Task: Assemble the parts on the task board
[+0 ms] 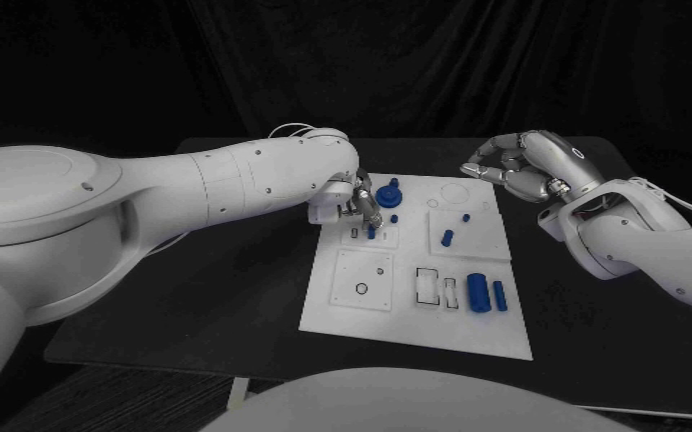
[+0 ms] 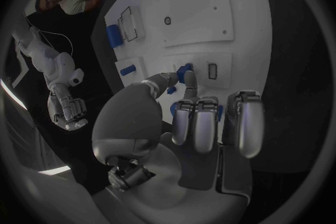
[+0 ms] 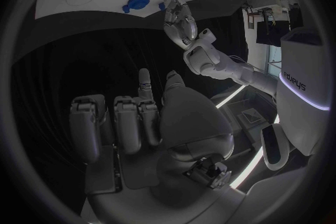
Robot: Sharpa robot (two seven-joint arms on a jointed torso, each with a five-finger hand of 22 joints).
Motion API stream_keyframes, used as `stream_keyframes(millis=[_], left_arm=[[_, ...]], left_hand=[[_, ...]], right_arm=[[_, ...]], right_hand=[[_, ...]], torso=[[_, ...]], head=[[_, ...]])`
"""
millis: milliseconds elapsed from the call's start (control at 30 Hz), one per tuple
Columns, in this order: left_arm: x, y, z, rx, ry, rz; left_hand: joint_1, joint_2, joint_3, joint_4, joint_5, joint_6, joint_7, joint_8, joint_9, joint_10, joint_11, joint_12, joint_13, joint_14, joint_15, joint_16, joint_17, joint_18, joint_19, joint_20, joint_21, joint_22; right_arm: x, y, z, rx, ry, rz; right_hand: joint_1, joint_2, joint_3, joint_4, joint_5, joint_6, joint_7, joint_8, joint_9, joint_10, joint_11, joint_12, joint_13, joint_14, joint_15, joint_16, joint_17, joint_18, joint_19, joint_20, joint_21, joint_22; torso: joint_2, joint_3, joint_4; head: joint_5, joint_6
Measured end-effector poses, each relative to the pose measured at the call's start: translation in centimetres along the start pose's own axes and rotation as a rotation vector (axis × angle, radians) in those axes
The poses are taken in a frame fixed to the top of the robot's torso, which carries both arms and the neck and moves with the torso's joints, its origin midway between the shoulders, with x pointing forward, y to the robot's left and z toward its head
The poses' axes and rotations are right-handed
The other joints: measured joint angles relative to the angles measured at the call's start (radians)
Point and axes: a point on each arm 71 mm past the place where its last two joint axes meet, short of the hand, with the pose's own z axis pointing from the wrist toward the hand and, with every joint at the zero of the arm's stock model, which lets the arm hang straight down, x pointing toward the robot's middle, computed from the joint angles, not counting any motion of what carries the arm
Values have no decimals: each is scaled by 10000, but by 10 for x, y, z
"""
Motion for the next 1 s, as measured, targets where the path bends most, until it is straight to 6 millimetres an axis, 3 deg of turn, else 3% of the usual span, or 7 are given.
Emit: stream_keyframes(millis=[267,333,367,767,900,1000], left_arm=[[2,1,-3,206,-210,-165],[2,0,-4,304,-274,-227],[2,0,-4,344,-307,-251],[4,5,-6,509,-603,-522],[3,6,-6,536,-682,-589],[3,6,-6,590,-734,-626]], left_hand=[[114,110,0,-1,-138,16,18,-113,-50,-7,64,0,0,0,0,0,0,0,0,0,-38,-1],[180,175,1049,-1048,-176,-12,29,-138,-89,-7,64,0,0,0,0,0,0,0,0,1,-38,-1],[179,175,1110,-1109,-193,-4,47,-138,-84,-7,64,0,0,0,0,0,0,0,0,1,-78,-1],[179,175,1117,-1116,-244,17,95,-137,-77,-7,64,0,0,0,1,0,0,0,0,1,-178,-1],[178,175,1117,-1117,-498,18,98,-223,-121,0,71,0,0,37,38,0,0,0,0,1,-230,-1],[82,225,1153,-1212,-1031,-63,49,-349,-166,17,89,0,0,37,38,0,0,0,-21,22,-368,-1]], right_arm=[[0,0,0,22,11,5],[0,0,0,26,13,6],[0,0,0,27,14,7],[0,-1,-1,58,22,3],[0,-1,-1,61,26,4],[0,-1,-1,70,29,3]], right_hand=[[0,0,0,0,0,0,0,0,0,0,0,0,0,0,0,0,0,-1,0,0,0,8],[0,0,0,0,0,0,0,0,1,0,0,0,0,0,0,0,0,0,0,0,0,8],[0,0,0,0,0,0,0,0,1,0,0,0,0,0,0,0,0,0,0,0,0,8],[-1,-1,0,0,-1,0,0,0,2,0,0,0,0,0,0,0,0,0,0,0,0,6],[-1,-1,0,0,-1,0,0,0,2,0,0,0,0,0,0,0,0,0,0,0,0,6],[-1,-1,0,0,-1,0,0,0,-10,0,0,0,0,0,0,0,0,0,0,0,-38,6]], torso=[[0,1,-5],[-1,1,-7],[0,1,-7],[2,2,4],[4,2,4],[5,1,4]], head=[[38,0],[46,0],[52,0],[38,0],[38,0],[34,0]])
